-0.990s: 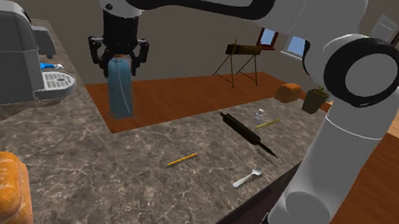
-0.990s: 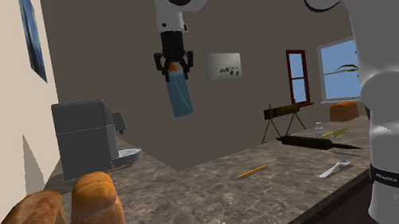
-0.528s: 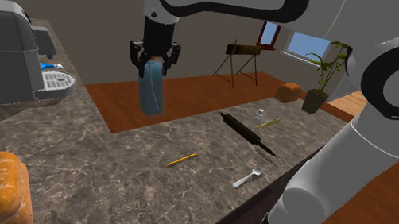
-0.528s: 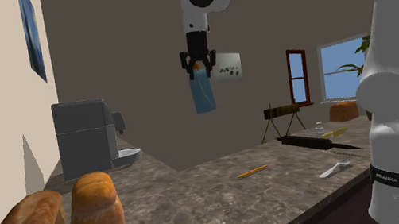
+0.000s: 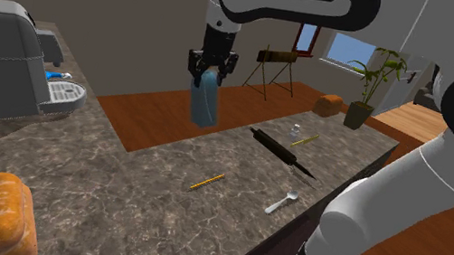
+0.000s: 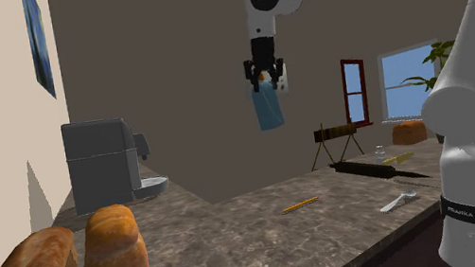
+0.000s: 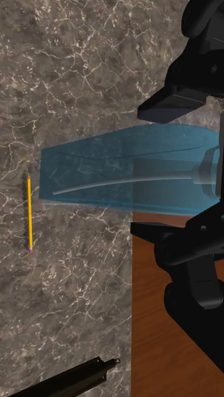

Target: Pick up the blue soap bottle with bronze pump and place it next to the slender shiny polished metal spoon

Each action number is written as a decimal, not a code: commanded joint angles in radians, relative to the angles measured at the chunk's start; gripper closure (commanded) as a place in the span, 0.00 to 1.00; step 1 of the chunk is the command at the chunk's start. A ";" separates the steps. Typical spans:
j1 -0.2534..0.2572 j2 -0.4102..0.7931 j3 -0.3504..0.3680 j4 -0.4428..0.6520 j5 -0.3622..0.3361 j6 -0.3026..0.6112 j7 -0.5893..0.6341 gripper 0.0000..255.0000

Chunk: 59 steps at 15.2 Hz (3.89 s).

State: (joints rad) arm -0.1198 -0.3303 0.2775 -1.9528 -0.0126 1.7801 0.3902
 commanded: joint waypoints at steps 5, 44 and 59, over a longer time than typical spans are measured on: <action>-0.037 -0.101 -0.115 -0.104 0.003 0.011 -0.155 1.00; -0.171 -0.157 -0.468 -0.434 -0.087 0.304 -0.580 1.00; -0.173 -0.093 -0.486 -0.589 -0.093 0.522 -0.581 1.00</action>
State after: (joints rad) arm -0.2935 -0.4330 -0.2071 -2.5347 -0.1062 2.2842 -0.1904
